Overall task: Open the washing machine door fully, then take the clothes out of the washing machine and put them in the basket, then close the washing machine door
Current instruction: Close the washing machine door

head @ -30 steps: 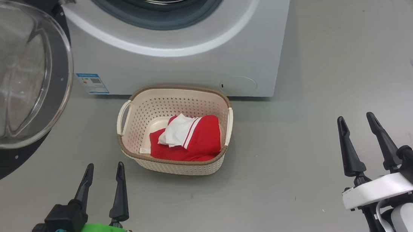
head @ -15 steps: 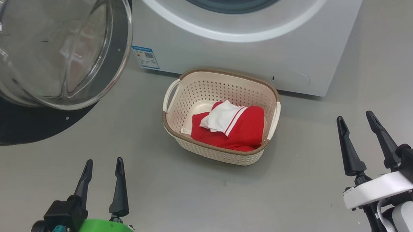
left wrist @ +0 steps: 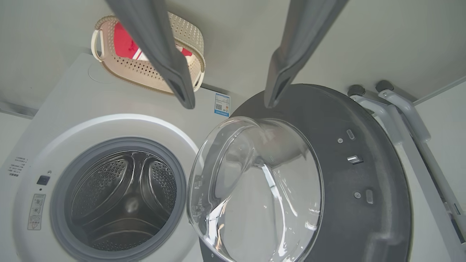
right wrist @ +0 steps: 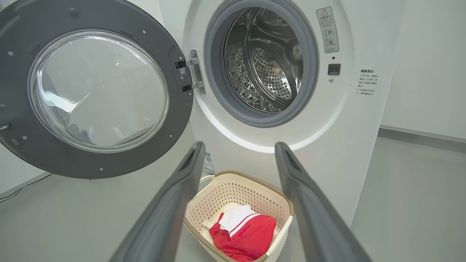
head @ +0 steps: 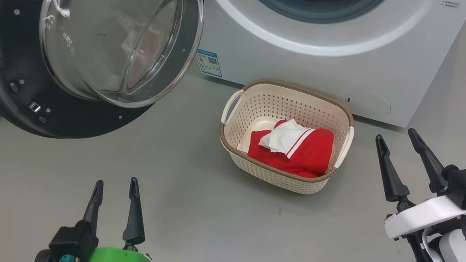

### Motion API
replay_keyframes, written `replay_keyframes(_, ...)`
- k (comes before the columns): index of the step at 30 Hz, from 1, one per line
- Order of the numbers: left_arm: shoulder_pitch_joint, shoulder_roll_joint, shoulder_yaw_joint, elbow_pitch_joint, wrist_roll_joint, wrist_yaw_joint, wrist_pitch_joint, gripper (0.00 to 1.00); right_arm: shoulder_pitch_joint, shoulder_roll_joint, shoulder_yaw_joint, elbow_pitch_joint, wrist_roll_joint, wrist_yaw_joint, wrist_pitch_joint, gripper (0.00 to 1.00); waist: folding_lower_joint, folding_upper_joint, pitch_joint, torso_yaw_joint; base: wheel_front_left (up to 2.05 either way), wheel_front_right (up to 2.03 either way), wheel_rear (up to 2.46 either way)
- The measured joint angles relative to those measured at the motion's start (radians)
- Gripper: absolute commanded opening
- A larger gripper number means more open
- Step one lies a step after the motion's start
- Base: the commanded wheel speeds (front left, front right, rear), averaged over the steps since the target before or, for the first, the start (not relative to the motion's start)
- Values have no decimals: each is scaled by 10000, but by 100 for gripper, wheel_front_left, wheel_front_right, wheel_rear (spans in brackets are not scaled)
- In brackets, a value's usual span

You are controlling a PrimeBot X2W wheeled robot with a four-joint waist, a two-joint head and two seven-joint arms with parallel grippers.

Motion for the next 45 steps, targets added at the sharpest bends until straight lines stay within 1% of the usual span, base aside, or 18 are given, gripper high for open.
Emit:
replay_keyframes(13, 30, -4, 119, -136, 4, 90, -2, 100, -2, 58, 71, 61, 13, 0, 0, 100, 0, 0, -190, 655, 0, 0, 0)
replay_keyframes(17, 35, -2, 270, -213, 23, 119, 0, 100, -3, 88, 184, 102, 15, 0, 0, 100, 0, 0, -218, 697, 0, 0, 0)
replay_keyframes(32, 206, -2, 316, -299, 33, 119, -2, 100, -10, 96, 199, 161, 33, 0, 0, 100, 0, 0, -282, 884, 0, 0, 0)
replay_keyframes(45, 238, -2, 351, -362, 33, 119, -2, 100, -14, 96, 232, 196, 33, 0, 0, 100, 0, 0, -293, 838, 0, 0, 0)
